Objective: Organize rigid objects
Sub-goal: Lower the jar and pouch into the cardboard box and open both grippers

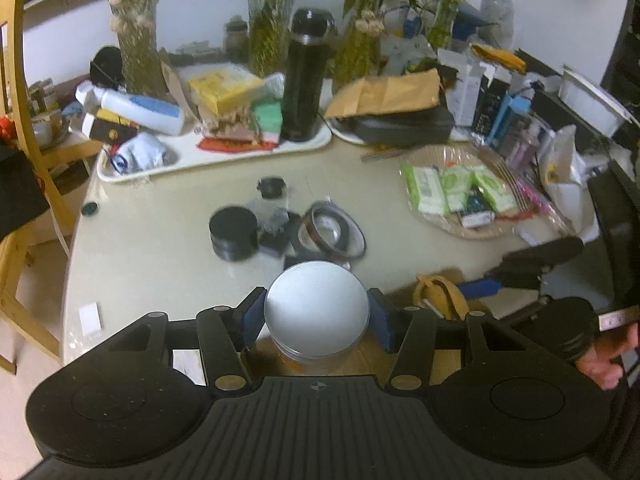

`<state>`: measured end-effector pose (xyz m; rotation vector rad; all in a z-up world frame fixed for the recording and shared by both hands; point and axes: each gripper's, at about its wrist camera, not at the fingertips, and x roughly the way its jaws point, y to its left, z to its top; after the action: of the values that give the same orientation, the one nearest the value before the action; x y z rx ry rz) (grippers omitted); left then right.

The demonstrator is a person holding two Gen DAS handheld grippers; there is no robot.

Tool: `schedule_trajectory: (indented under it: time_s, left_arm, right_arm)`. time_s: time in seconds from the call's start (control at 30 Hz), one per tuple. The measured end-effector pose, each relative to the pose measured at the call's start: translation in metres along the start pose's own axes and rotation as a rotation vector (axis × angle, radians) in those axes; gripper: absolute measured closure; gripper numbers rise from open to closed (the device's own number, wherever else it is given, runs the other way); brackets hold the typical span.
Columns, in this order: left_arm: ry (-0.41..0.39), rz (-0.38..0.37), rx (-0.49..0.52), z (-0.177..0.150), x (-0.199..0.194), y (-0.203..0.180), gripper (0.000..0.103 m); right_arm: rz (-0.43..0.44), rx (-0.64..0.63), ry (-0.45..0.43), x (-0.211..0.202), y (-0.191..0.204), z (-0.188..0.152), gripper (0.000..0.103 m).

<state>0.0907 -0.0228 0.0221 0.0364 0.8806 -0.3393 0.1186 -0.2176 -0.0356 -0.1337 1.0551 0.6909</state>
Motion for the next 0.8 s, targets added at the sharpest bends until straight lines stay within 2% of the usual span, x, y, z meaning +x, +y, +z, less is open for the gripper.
schedule_trajectory:
  time_s: [0.33,0.47,0.63,0.67,0.77,0.8]
  left_arm:
    - [0.082,0.003,0.017,-0.024,0.019,-0.003,0.050]
    - [0.124,0.011,0.021,-0.031,0.029,-0.003,0.050]
    - [0.138,0.027,0.028,-0.033,0.039,-0.005,0.050]
    - [0.134,0.033,0.029,-0.033,0.040,-0.005,0.050]
    - [0.100,0.054,0.035,-0.033,0.038,-0.006,0.049]
    - [0.082,0.062,0.038,-0.033,0.035,-0.007,0.049]
  right_arm:
    - [-0.075,-0.081,0.088,0.021,0.013,-0.003,0.046]
    - [-0.095,-0.097,0.105,0.026,0.014,-0.003,0.046]
    - [-0.113,-0.115,0.111,0.028,0.016,-0.004,0.046]
    - [-0.114,-0.116,0.097,0.026,0.016,-0.003,0.045]
    - [-0.094,-0.085,0.071,0.021,0.012,0.000,0.029]
    - [-0.087,-0.074,0.061,0.019,0.010,0.001,0.027]
